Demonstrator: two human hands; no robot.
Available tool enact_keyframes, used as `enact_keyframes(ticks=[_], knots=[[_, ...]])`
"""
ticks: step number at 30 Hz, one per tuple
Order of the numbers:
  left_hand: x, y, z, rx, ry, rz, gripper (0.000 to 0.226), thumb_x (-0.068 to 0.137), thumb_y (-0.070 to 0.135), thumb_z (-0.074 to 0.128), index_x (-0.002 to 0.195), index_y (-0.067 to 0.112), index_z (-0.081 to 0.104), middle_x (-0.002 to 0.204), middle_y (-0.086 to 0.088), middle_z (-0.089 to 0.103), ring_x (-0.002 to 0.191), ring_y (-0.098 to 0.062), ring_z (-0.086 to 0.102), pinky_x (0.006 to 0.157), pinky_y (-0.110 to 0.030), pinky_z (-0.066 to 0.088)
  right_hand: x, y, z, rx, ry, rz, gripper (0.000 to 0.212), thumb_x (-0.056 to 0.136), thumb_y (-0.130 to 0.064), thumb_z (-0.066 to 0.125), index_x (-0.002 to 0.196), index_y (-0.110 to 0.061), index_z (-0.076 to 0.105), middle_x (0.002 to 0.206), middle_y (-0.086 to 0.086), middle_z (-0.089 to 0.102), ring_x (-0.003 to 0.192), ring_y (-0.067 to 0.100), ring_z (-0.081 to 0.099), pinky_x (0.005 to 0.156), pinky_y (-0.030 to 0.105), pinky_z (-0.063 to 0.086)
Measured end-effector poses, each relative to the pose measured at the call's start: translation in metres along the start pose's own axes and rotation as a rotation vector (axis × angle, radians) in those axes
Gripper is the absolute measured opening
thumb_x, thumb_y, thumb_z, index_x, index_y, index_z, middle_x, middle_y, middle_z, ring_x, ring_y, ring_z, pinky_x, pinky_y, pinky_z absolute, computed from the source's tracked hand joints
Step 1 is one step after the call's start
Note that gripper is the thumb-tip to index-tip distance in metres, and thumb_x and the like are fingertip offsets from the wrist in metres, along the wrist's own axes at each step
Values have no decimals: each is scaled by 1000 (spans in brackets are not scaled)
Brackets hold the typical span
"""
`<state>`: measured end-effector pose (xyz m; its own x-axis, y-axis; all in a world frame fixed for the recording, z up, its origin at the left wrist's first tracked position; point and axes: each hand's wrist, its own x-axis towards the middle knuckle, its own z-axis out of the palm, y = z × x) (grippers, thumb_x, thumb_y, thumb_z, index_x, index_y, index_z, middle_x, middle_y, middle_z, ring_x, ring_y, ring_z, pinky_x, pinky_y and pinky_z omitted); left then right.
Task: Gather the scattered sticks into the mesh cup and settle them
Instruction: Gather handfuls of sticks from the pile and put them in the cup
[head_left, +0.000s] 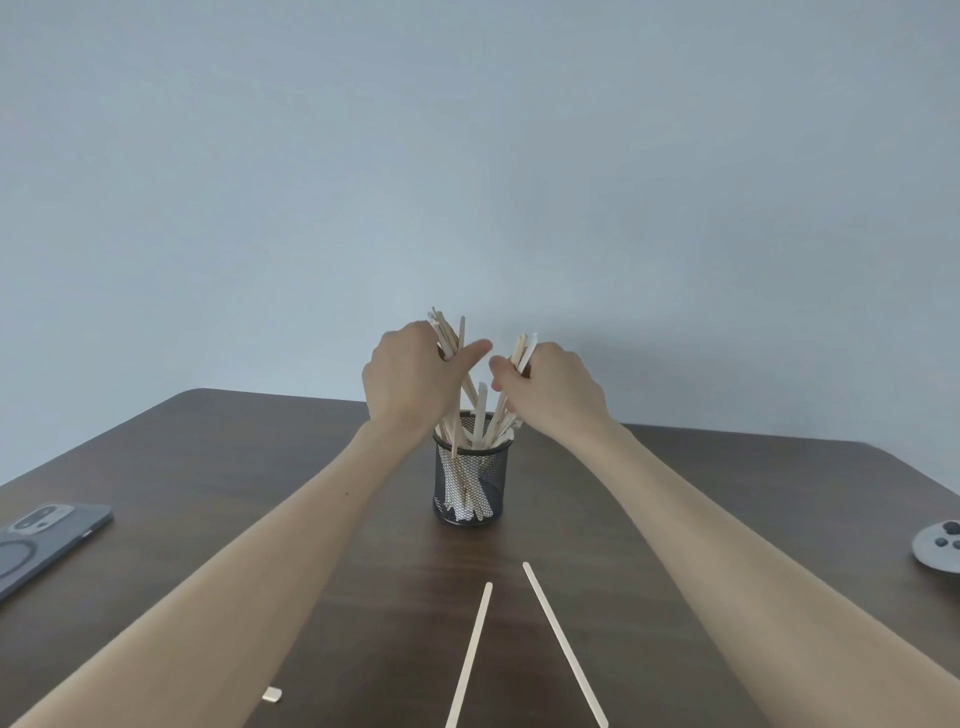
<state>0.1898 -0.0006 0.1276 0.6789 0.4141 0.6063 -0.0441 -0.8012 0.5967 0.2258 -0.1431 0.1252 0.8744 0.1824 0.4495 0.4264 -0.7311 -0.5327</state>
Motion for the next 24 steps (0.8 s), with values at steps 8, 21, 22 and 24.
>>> enact_keyframes(ticks=[8,21,22,24], knots=[[-3,21,2,52,103,-58,61,83,67,66,59,15,46,49,3,43,59,-27,51,60,-32,31,-1,-3,-6,4,3,-21,43,95,-47,47,86,-14,74,79,3,76,81,25,71,78,35,55],[-16,-4,4,178,48,91,65,96,58,53,55,9,42,60,-4,54,84,-32,62,68,-36,38,-11,-6,-7,54,-76,-18,54,102,-51,40,91,-14,77,50,-17,57,78,20,66,78,33,49],[-16,-5,5,172,49,125,65,96,56,55,53,11,37,64,-3,51,93,-32,59,77,-39,41,-11,-6,-7,56,-80,-15,54,102,-50,40,91,-13,77,43,-17,56,73,19,63,76,33,48],[-15,-8,8,193,24,160,63,98,54,54,53,16,32,80,-7,57,106,-34,54,101,-41,39,-11,-6,-5,57,-93,-10,53,101,-49,41,88,-12,77,36,-21,53,63,16,58,70,32,46]])
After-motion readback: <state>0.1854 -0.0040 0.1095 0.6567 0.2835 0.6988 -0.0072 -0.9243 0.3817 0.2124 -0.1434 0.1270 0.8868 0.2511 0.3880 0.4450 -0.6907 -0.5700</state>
